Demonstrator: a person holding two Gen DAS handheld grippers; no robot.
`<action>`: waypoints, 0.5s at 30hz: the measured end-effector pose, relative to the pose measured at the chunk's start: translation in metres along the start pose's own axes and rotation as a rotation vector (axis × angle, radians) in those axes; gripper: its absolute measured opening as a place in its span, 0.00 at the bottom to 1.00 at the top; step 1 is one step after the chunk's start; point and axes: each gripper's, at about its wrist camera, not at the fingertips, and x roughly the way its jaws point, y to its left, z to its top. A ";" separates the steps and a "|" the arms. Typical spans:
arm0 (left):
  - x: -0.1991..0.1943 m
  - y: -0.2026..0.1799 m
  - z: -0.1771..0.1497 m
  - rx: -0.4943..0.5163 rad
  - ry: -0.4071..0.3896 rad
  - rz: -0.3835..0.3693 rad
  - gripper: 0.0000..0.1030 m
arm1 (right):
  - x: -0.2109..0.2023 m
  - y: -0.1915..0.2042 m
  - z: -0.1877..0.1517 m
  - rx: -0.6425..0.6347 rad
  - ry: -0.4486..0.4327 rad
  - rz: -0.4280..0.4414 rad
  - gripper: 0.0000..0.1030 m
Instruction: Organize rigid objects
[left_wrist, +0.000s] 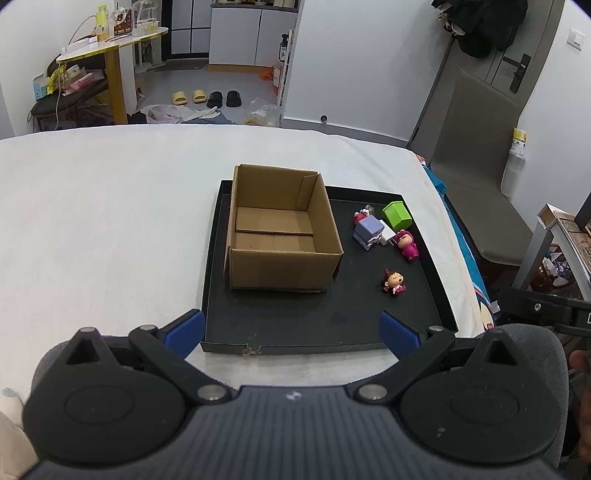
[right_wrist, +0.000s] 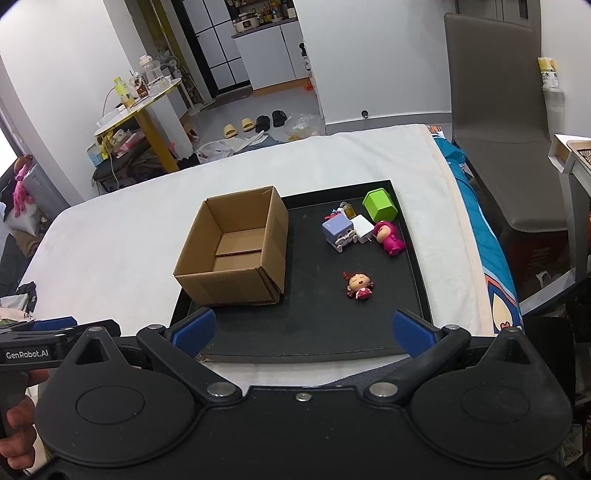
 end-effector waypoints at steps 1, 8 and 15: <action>0.000 0.000 0.000 0.001 0.000 0.000 0.97 | 0.000 0.000 0.000 0.000 0.000 0.001 1.00; -0.001 -0.001 -0.001 -0.002 -0.003 0.002 0.97 | 0.000 0.000 0.000 0.002 0.000 0.001 1.00; -0.002 -0.004 -0.004 0.008 -0.001 -0.003 0.97 | -0.001 -0.002 -0.003 0.008 -0.008 -0.001 1.00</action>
